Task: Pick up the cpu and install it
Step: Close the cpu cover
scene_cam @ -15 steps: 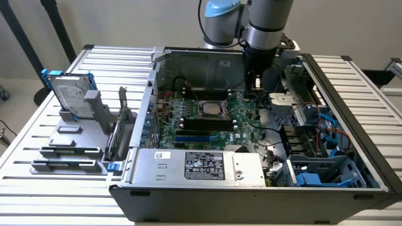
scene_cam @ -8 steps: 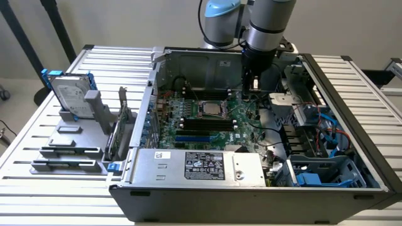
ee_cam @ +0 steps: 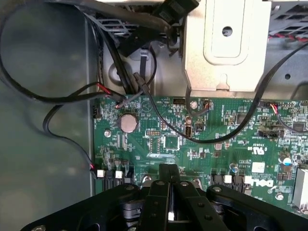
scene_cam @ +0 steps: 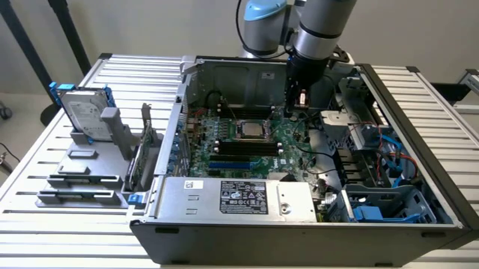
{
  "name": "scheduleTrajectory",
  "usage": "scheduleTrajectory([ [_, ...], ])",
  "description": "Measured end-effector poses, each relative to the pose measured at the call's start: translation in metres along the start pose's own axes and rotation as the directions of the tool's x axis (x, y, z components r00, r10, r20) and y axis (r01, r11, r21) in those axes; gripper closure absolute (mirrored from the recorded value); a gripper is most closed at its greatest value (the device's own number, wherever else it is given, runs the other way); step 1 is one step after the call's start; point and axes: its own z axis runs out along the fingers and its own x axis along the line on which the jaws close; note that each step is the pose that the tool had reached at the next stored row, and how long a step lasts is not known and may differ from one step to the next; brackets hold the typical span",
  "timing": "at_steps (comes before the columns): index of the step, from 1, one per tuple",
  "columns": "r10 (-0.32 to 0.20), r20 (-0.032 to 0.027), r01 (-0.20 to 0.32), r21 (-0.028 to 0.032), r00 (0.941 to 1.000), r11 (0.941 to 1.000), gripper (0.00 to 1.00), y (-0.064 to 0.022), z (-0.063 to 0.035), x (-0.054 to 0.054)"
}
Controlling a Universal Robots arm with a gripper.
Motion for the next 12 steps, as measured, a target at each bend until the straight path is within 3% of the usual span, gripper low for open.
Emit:
scheduleTrajectory([
  [6, 0.004, 0.0075, -0.004, 0.0493, 1.0, 0.9988, 0.89, -0.004, 0.0001, -0.002],
  [10, 0.007, 0.0093, -0.007, 0.0928, 0.9999, 0.9957, 0.89, -0.0082, 0.001, -0.003],
  [12, 0.007, 0.0094, -0.008, 0.11, 0.9999, 0.9939, 0.89, -0.0109, 0.0018, -0.003],
])
